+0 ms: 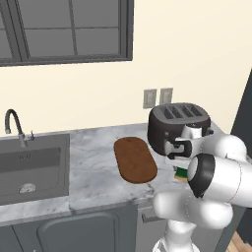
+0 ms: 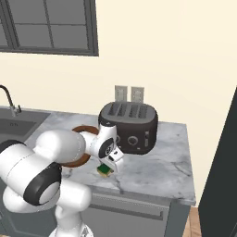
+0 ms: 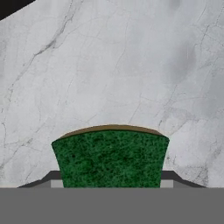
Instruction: Pick up the sponge from the counter and clean the cutting board by briefly scrubbing or pressing down on the cutting board. Once finished, release the sponge.
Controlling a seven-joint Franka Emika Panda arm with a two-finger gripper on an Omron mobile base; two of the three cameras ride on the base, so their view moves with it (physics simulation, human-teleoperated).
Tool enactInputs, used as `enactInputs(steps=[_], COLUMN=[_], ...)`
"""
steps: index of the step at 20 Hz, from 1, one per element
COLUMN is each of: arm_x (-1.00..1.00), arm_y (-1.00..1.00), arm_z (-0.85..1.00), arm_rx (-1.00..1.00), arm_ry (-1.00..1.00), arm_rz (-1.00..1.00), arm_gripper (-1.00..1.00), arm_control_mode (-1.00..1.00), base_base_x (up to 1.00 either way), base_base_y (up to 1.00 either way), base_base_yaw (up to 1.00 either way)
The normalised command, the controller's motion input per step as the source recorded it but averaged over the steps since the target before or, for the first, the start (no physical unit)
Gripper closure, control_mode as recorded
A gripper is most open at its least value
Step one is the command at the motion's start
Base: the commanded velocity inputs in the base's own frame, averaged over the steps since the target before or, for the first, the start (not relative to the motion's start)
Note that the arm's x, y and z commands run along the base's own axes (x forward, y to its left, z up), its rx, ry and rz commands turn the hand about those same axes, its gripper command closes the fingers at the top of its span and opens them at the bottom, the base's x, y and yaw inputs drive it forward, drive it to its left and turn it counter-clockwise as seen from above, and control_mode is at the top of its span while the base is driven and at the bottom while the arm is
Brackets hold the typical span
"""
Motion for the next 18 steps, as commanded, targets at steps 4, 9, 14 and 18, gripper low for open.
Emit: enactInputs(steps=[4, 9, 14, 18], arm_x=[0.00, -0.24, -0.45, 0.05], arm_y=[0.00, 0.08, 0.51, 0.84], arm_z=[0.00, 0.30, 0.50, 0.16], arm_rx=[0.00, 0.00, 0.00, -0.01], arm_ry=[0.00, -0.01, -0.03, 0.00], arm_rz=[0.00, 0.00, 0.03, 0.00], arm_gripper=[1.00, 1.00, 1.00, 1.00], arm_control_mode=[-1.00, -1.00, -1.00, -1.00], base_base_x=[0.00, 0.00, 0.00, 0.00], base_base_y=[0.00, 0.00, 0.00, 0.00], base_base_yaw=[0.00, 0.00, 0.00, 0.00])
